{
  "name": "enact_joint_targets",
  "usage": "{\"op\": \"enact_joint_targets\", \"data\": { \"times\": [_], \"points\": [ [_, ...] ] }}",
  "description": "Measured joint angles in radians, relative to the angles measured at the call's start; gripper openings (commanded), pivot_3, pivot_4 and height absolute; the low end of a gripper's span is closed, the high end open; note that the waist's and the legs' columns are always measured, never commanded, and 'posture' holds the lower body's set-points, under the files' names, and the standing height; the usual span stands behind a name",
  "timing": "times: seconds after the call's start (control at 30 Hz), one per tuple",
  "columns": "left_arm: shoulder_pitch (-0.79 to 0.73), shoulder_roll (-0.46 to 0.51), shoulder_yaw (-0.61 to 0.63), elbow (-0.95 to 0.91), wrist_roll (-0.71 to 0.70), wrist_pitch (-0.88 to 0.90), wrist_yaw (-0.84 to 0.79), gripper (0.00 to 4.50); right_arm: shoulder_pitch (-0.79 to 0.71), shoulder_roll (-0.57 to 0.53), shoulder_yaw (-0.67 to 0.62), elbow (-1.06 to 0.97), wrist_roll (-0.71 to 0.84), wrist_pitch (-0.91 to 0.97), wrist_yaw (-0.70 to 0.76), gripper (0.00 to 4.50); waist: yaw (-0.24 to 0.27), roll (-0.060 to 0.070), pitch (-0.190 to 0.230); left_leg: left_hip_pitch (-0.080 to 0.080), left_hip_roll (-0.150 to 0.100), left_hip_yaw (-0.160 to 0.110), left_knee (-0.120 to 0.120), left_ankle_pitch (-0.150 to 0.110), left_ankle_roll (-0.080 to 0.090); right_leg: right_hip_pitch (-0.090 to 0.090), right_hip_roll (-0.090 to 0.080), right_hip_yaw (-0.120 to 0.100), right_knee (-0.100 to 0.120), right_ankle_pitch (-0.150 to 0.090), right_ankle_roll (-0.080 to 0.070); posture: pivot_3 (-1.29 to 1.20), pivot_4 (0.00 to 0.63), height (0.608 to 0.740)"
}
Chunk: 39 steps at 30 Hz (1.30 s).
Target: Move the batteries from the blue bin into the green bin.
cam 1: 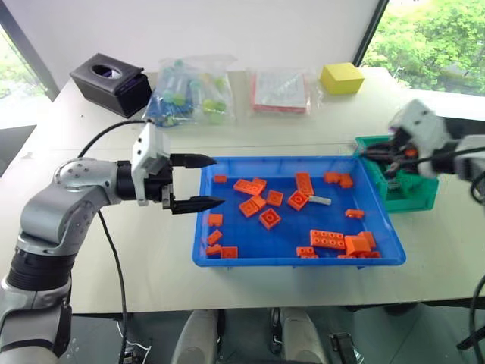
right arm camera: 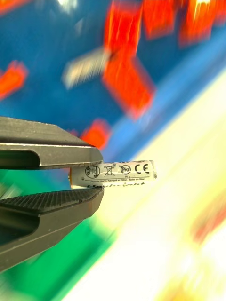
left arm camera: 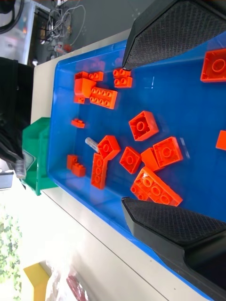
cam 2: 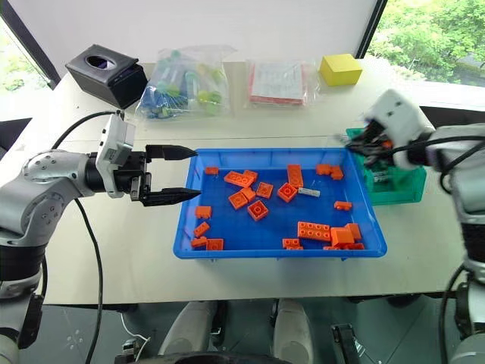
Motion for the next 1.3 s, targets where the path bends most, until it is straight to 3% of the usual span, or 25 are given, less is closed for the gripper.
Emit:
{"op": "enact_joint_targets", "data": {
  "times": [0.27,0.3,0.4,0.7,0.93,1.3],
  "points": [
    [-0.008,-0.012,-0.009,0.012,0.009,-0.004,-0.007,4.5,0.049,0.041,-0.001,0.078,-0.006,-0.018,-0.047,0.08,-0.024,0.0,0.0,0.001,0.001,0.001,0.0,0.0,0.0,-0.001,0.001,0.001,0.002,0.002,0.003,0.0,0.15,0.692],
    [-0.01,-0.014,-0.009,0.012,0.01,-0.006,-0.008,4.5,0.051,0.049,-0.001,0.079,-0.008,-0.023,-0.058,1.13,-0.022,0.0,0.0,0.001,0.001,0.001,0.0,0.0,0.0,-0.001,0.001,0.001,0.002,0.002,0.003,0.0,0.15,0.692],
    [-0.011,-0.015,-0.009,0.015,0.012,-0.006,-0.015,4.5,0.05,0.057,-0.001,0.079,-0.014,-0.048,-0.092,2.46,-0.018,0.0,0.0,0.001,0.001,0.001,0.0,0.0,0.0,-0.001,0.001,0.001,0.002,0.002,0.003,0.0,0.15,0.692],
    [-0.011,-0.015,-0.008,0.022,0.013,-0.006,-0.017,4.5,0.035,0.073,-0.001,-0.04,0.049,-0.01,-0.071,2.46,-0.012,0.0,0.0,0.001,0.001,0.001,0.0,0.0,0.0,-0.001,0.001,0.001,0.002,0.002,0.003,0.0,0.15,0.692],
    [-0.024,-0.015,-0.008,0.023,0.013,-0.006,-0.015,4.5,0.088,0.126,0.061,-0.321,0.191,0.081,0.021,2.46,-0.01,0.0,0.0,0.001,0.001,0.0,0.0,0.0,0.0,0.0,0.001,0.001,0.001,0.002,0.003,0.0,0.15,0.692],
    [-0.027,-0.016,-0.007,0.026,0.014,-0.006,-0.011,4.5,0.128,0.202,0.242,-0.218,0.12,-0.014,0.028,2.46,-0.012,0.0,0.0,0.001,0.001,0.001,0.001,0.0,0.0,0.0,0.001,0.002,0.001,0.002,0.004,0.0,0.15,0.692]
  ]
}}
